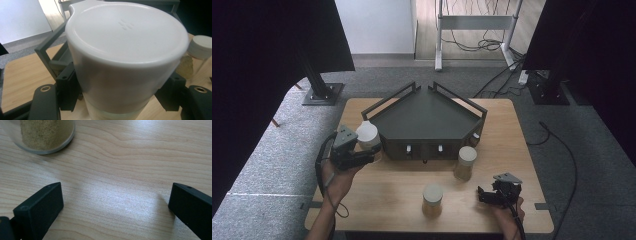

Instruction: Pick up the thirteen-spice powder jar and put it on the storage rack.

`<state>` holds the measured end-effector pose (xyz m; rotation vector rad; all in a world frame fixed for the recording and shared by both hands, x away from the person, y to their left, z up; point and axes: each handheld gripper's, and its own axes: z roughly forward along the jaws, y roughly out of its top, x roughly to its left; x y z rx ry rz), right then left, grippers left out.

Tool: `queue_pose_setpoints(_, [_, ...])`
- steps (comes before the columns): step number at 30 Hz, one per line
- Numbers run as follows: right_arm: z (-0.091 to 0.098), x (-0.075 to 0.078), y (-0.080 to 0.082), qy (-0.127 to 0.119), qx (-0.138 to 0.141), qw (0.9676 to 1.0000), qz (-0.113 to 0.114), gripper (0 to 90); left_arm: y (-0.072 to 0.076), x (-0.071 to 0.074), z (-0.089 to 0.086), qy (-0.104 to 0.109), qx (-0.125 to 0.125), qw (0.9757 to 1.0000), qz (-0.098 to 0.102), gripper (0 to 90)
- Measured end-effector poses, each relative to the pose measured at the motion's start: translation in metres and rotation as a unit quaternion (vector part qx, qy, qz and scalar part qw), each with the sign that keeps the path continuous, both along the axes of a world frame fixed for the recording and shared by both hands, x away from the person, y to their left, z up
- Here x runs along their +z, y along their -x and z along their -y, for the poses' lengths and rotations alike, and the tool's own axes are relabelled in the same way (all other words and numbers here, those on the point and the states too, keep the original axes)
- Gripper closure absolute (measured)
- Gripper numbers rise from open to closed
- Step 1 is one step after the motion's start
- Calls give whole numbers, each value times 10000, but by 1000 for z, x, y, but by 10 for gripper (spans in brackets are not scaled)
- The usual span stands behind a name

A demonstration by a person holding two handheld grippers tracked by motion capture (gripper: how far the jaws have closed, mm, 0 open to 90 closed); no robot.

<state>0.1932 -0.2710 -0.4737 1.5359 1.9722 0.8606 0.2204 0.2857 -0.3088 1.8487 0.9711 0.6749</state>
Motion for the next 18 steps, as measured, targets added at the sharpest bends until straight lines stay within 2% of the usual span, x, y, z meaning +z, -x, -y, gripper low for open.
queue_pose_setpoints(4, [0, 0, 0, 1, 8, 10000, -2, 0, -9, 7, 4, 15, 12, 10000, 5, 306])
queue_pose_setpoints(18, [0, 0, 0, 0, 29, 10000, -6, 0, -38, 24, 23, -187, 88, 9997, 145, 306])
